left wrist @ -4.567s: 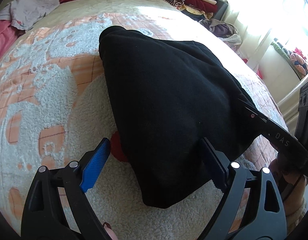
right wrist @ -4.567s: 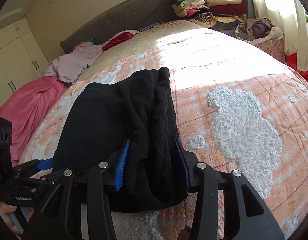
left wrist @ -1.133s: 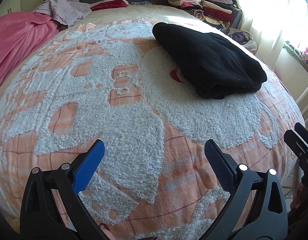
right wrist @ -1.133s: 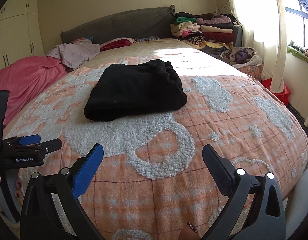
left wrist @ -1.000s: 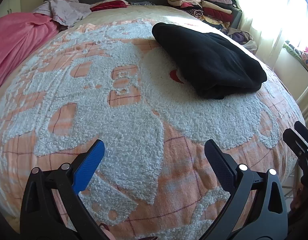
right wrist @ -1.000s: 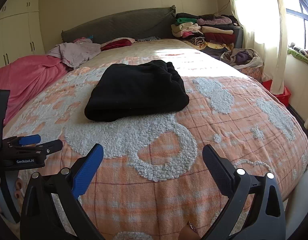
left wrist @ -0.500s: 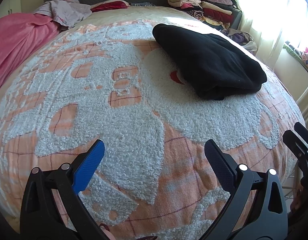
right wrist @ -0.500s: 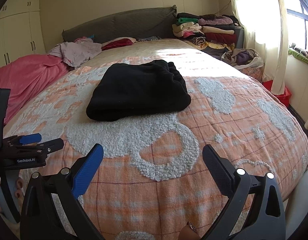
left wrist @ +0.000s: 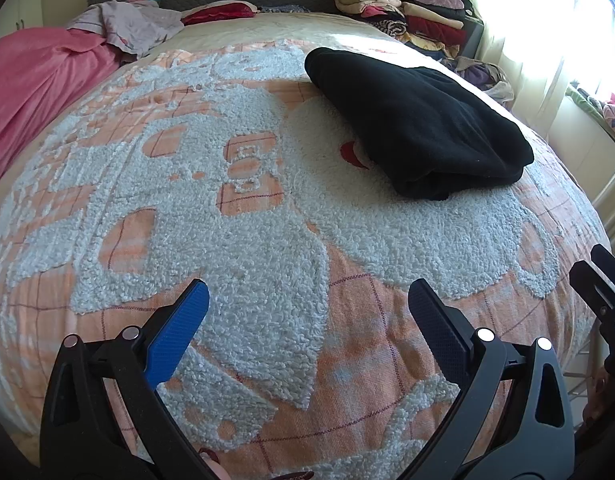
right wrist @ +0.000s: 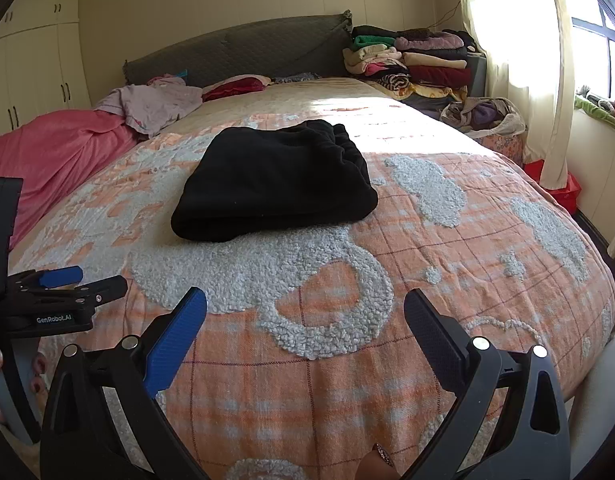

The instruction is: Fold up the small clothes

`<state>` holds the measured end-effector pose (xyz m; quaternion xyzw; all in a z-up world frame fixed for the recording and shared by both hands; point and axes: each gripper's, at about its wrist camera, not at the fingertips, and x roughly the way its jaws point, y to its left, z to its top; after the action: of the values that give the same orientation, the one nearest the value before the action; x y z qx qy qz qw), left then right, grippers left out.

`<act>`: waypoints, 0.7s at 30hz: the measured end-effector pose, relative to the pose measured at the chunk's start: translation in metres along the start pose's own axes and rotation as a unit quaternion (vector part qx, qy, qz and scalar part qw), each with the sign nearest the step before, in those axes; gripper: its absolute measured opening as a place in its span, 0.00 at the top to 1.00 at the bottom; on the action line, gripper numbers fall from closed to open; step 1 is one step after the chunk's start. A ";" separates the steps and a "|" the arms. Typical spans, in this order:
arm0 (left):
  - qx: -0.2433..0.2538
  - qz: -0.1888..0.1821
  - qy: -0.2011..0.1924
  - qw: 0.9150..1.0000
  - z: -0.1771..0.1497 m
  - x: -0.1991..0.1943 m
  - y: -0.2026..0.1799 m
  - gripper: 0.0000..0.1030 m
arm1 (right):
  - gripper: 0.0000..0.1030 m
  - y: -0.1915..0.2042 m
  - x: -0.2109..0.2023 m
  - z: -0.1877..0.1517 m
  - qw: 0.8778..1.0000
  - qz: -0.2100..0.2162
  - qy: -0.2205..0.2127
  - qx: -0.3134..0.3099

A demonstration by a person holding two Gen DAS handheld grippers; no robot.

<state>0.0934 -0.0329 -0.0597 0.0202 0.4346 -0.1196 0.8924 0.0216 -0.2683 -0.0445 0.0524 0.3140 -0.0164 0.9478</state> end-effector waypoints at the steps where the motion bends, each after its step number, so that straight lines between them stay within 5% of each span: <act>1: 0.000 0.001 -0.001 1.000 0.000 0.000 0.000 0.09 | 0.04 0.000 0.000 0.000 1.000 0.001 0.000 0.000; 21: 0.000 0.002 -0.003 1.000 0.000 -0.002 0.000 0.09 | 0.04 0.005 0.001 0.001 1.000 0.004 0.005 -0.003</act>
<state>0.0923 -0.0330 -0.0580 0.0207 0.4314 -0.1177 0.8942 0.0228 -0.2632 -0.0440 0.0510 0.3185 -0.0118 0.9465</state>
